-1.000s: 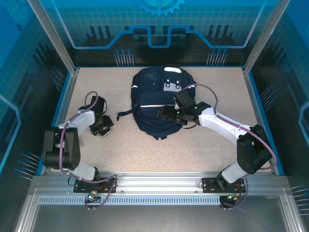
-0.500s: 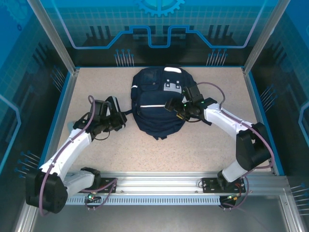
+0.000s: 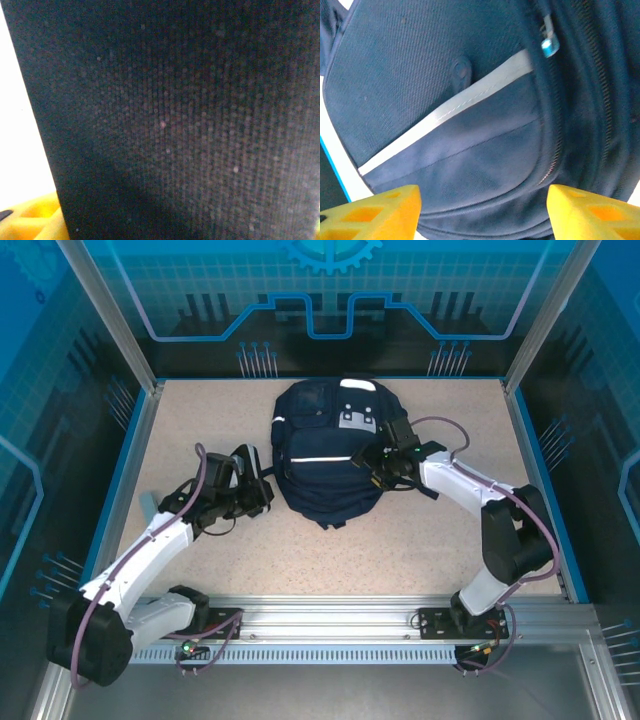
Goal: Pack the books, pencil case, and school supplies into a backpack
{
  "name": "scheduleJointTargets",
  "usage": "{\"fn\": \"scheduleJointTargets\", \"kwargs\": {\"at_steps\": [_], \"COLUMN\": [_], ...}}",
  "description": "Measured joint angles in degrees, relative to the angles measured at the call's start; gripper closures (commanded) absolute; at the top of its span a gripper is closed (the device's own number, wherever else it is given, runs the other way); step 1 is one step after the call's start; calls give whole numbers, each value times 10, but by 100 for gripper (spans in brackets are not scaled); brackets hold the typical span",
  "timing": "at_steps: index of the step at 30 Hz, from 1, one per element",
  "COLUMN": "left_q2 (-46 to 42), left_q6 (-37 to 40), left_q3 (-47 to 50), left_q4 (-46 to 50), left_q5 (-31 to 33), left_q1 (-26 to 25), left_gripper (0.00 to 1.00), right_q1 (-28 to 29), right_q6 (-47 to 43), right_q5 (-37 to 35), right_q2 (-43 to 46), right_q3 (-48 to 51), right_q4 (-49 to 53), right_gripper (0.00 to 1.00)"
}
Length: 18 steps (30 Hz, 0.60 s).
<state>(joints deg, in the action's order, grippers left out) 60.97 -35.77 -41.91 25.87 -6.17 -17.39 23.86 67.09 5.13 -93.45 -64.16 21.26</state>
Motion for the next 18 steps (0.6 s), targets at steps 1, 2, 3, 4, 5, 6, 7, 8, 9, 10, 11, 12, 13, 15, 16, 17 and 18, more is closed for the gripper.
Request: {"fn": "scheduleJointTargets", "kwargs": {"at_steps": [1,2,3,4,5,6,7,8,9,10,11,12,13,15,16,17,18], "left_q2": [2,3,4,5,6,6,7,8,8,9,9,9,10,11,13,14,15], "left_q6": [-1,-2,-2,-2,-2,-2,-2,-2,-2,-2,-2,-2,-2,-2,-2,-2,-2], "left_q3": [0,0,0,0,0,0,0,0,0,0,0,0,0,0,0,0,0], "left_q4": [-2,-5,-6,-8,-9,-9,-9,-9,-9,-9,-9,-9,-9,-10,-10,-10,-10], "left_q5": [-1,-2,-2,-2,-2,-2,-2,-2,-2,-2,-2,-2,-2,-2,-3,-3,-3], "left_q1": [-1,-2,-3,-4,-5,-5,-6,-6,-7,-8,-8,-9,-9,-10,-11,-12,-14], "left_gripper": [40,41,41,41,41,41,41,41,41,42,41,42,42,42,42,43,43], "right_q1": [-5,-10,-14,-19,-24,-27,-30,-32,-33,-33,-33,-34,-34,-36,-37,-37,-37], "right_q6": [0,-1,-2,-1,-1,-2,-2,-2,-2,-2,-2,-3,-4,-7,-8,-7,-6], "right_q5": [0,3,9,14,19,24,29,33,36,39,42,44,47,57,64,71,79], "right_q2": [0,-1,-3,-7,-14,-20,-30,-38,-43,-48,-51,-53,-54,-54,-54,-54,-54], "right_q3": [0,0,0,0,0,0,0,0,0,0,0,0,0,0,1,2,3], "right_q4": [1,1,-1,-5,-10,-14,-20,-23,-24,-25,-26,-28,-28,-29,-32,-38,-47], "right_gripper": [35,36,38,41,42,43,44,45,46,51,55,59,66,78,83,87,89]}}
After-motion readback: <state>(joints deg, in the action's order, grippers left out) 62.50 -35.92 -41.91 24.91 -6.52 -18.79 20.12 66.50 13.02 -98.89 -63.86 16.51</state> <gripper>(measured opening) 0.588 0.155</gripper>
